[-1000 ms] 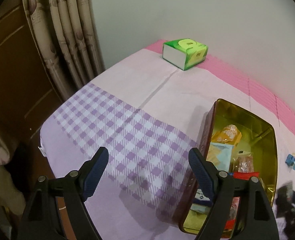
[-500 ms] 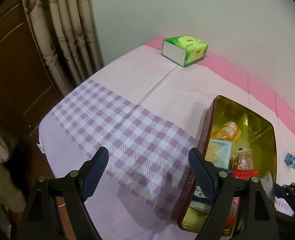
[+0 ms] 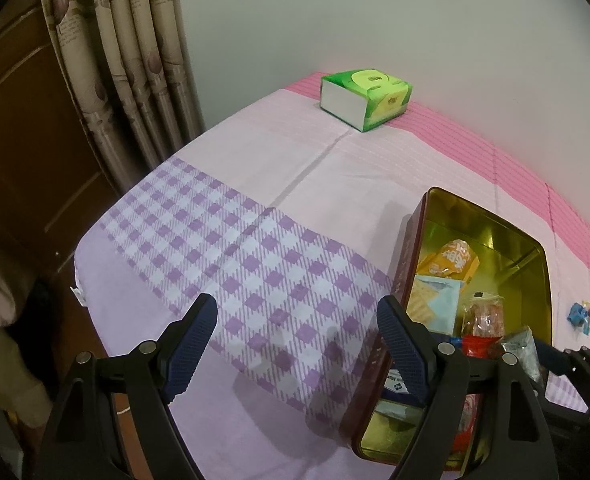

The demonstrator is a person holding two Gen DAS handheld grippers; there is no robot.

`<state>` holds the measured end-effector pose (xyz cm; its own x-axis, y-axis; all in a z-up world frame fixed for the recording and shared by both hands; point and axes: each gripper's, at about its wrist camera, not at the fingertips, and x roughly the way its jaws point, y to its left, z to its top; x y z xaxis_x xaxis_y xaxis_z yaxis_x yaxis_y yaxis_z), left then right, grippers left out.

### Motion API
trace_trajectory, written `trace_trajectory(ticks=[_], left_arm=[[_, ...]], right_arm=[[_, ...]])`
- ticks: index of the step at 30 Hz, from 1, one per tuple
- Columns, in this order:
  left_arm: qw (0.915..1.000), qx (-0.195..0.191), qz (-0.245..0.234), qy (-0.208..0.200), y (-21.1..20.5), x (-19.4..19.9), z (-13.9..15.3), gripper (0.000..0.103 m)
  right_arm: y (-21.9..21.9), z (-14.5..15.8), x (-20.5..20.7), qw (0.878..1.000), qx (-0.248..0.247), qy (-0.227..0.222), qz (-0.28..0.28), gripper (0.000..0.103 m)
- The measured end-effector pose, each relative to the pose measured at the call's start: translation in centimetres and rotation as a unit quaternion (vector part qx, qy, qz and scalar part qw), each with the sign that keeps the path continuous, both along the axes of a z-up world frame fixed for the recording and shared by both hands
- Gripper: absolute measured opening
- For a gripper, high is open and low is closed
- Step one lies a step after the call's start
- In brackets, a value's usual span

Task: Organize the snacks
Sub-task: 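Carry the grey wrapped packet into the tin and open the right gripper, then grasp the yellow-wrapped round cake with the right gripper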

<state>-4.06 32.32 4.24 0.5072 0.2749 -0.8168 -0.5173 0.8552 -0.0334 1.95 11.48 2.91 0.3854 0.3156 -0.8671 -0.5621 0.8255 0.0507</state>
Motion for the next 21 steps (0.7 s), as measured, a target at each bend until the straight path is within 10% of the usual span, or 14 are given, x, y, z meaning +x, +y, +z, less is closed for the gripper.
trace_trajectory(ticks=[13,21], left_arm=[[0.9997,0.013,-0.019,-0.004,-1.0,0.1,0.2,0.082],[0.9996,0.015,-0.022,-0.003,-1.4,0.1,0.1,0.082]], right_arm=[[-3.8,3.7,-0.8,0.997,0.056,-0.049,-0.025,0.062],[-13.6,4.2,2.0,0.988,0.027,-0.072,-0.131,0.062]])
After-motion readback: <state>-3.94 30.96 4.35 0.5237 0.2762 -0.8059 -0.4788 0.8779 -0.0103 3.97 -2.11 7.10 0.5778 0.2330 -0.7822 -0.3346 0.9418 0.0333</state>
